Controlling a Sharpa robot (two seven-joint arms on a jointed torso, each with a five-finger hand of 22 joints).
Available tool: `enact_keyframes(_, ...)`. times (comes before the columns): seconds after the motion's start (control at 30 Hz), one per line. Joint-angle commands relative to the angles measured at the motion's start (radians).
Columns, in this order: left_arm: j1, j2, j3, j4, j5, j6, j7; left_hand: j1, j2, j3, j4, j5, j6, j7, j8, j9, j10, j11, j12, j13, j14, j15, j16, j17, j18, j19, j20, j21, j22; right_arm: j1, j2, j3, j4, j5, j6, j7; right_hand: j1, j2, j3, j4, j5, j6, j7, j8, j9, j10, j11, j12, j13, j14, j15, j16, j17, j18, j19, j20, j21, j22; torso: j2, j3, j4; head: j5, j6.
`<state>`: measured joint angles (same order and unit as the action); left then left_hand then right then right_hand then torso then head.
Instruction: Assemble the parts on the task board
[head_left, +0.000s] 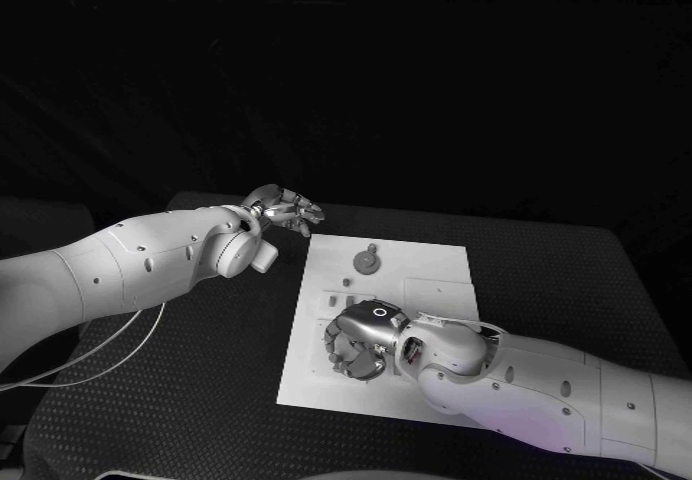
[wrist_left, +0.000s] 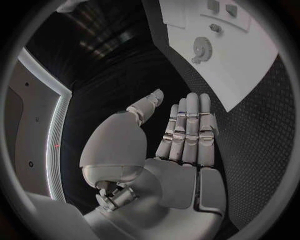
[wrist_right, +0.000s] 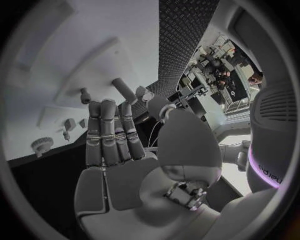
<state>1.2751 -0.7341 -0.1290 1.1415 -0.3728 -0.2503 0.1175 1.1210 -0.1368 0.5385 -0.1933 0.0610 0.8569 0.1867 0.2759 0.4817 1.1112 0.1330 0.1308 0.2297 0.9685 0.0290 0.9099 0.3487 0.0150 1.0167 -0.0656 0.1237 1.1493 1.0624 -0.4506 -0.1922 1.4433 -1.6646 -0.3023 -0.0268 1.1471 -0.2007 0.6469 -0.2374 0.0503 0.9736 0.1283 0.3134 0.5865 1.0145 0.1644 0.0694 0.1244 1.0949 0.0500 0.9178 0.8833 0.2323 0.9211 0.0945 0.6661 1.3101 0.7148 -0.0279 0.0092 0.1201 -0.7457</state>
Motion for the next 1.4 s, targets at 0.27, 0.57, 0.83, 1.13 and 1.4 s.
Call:
enact_keyframes(0.27, 0.003, 0.002, 0.001, 0.001, 0.004, 0.013, 0.002, 0.0, 0.001, -0.002, 0.005, -0.002, -0.011, 0.001, 0.005, -0.002, -0.012, 0.001, 0.005, -0.002, 0.007, 0.003, -0.006, 0.002, 0.005, 0.009, -0.002, -0.006, 0.001, -0.001, 0.008, 0.0, -0.004, -0.014, 0.024, 0.011, -0.001, 0.078, -0.012, -0.05, -0.003, 0.031, -0.013, 0.013, 0.005, 0.0, -0.001, 0.006, -0.005, -0.017, 0.0, 0.027, -0.011, 0.014, -0.02, 0.004, 0.019, 0.021, 0.0, 0.0004, 0.0, 0.001, -0.003)
enact_keyframes(0.57, 0.003, 0.001, 0.001, 0.001, 0.004, 0.014, 0.002, 0.0, 0.002, -0.002, 0.006, -0.002, -0.012, 0.002, 0.005, -0.002, -0.013, 0.002, 0.005, -0.002, 0.007, 0.003, -0.006, 0.002, 0.005, 0.009, -0.002, -0.006, 0.002, -0.001, 0.003, 0.0, -0.015, -0.033, 0.023, -0.005, 0.001, 0.088, -0.013, -0.052, -0.003, 0.034, -0.014, 0.013, 0.005, 0.0, -0.001, 0.006, -0.006, -0.018, 0.0, 0.033, -0.014, 0.015, -0.022, 0.005, 0.023, 0.021, 0.0, 0.0, -0.0001, 0.0, -0.003)
enact_keyframes(0.83, 0.003, 0.0, 0.001, 0.001, 0.004, 0.015, 0.001, 0.0, 0.002, -0.002, 0.006, -0.002, -0.013, 0.002, 0.005, -0.003, -0.013, 0.002, 0.005, -0.002, 0.008, 0.003, -0.006, 0.003, 0.005, 0.009, -0.002, -0.006, 0.002, -0.001, -0.006, 0.0, -0.019, -0.038, 0.023, -0.011, 0.002, 0.086, -0.015, -0.053, -0.003, 0.034, -0.014, 0.013, 0.004, 0.0, -0.001, 0.006, -0.006, -0.019, 0.0, 0.035, -0.016, 0.015, -0.022, 0.005, 0.024, 0.021, 0.0, 0.0, 0.0002, -0.001, -0.003)
enact_keyframes(1.13, 0.003, 0.0, 0.001, 0.001, 0.004, 0.015, 0.001, 0.001, 0.002, -0.002, 0.006, -0.002, -0.014, 0.002, 0.005, -0.003, -0.014, 0.002, 0.005, -0.003, 0.008, 0.003, -0.006, 0.003, 0.005, 0.009, -0.002, -0.007, 0.002, -0.001, -0.009, 0.0, -0.021, -0.033, 0.021, -0.009, 0.004, 0.075, -0.019, -0.053, -0.003, 0.031, -0.013, 0.009, 0.003, 0.0, -0.001, 0.006, -0.008, -0.022, 0.0, 0.04, -0.02, 0.016, -0.025, 0.006, 0.028, 0.02, 0.0, 0.0002, -0.0005, -0.001, -0.004)
enact_keyframes(1.4, 0.003, -0.001, 0.001, 0.002, 0.004, 0.014, 0.001, 0.001, 0.002, -0.002, 0.006, -0.002, -0.014, 0.002, 0.005, -0.003, -0.014, 0.002, 0.005, -0.003, 0.008, 0.003, -0.007, 0.004, 0.005, 0.01, -0.002, -0.007, 0.002, -0.001, -0.009, 0.0, -0.023, -0.02, -0.002, -0.021, -0.009, 0.006, -0.021, -0.041, -0.003, -0.038, 0.019, -0.034, -0.017, -0.014, 0.005, 0.001, -0.016, -0.029, 0.005, 0.05, -0.035, 0.018, -0.027, 0.01, 0.033, 0.017, 0.0, 0.0003, -0.0003, -0.003, -0.003)
